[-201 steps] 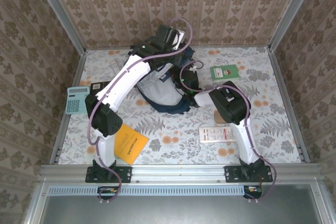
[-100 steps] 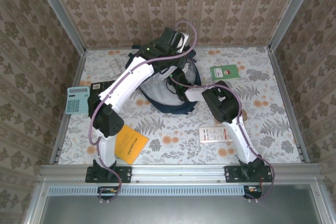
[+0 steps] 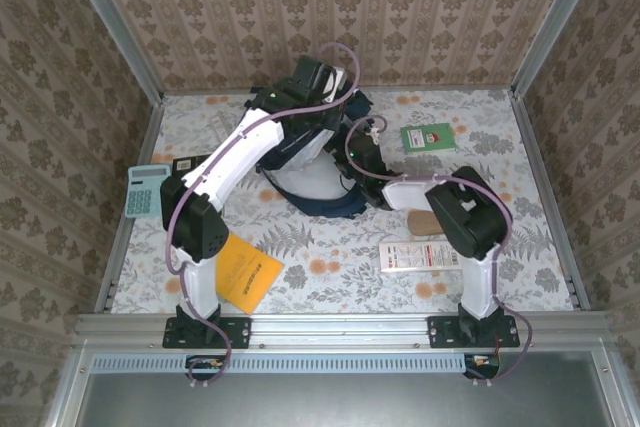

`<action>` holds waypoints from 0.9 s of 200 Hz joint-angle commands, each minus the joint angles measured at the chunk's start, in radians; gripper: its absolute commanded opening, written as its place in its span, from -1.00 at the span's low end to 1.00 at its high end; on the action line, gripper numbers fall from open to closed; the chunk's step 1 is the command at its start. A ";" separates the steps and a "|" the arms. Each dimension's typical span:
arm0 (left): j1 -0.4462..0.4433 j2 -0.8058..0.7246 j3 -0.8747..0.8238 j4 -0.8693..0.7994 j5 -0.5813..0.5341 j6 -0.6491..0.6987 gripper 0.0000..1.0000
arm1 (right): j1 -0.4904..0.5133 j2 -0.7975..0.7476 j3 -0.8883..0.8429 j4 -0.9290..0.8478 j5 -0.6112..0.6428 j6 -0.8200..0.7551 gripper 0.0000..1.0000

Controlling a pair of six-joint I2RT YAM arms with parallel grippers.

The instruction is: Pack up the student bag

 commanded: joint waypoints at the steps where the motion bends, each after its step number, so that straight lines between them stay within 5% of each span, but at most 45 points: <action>1: 0.020 -0.064 -0.038 0.065 -0.013 -0.027 -1.00 | 0.008 -0.136 -0.116 -0.047 -0.036 -0.070 0.61; 52: 0.026 -0.093 -0.173 0.139 0.010 -0.064 -0.99 | 0.028 -0.389 -0.367 -0.132 -0.037 -0.158 0.54; 83: 0.026 -0.162 -0.275 0.174 -0.012 -0.088 -0.08 | 0.054 -0.565 -0.431 -0.251 -0.045 -0.250 0.51; 125: 0.036 -0.359 -0.517 0.207 -0.127 -0.156 0.58 | 0.107 -0.744 -0.480 -0.376 -0.015 -0.363 0.48; 180: 0.051 -0.717 -0.946 0.190 -0.289 -0.378 0.77 | 0.179 -0.752 -0.447 -0.411 -0.110 -0.471 0.41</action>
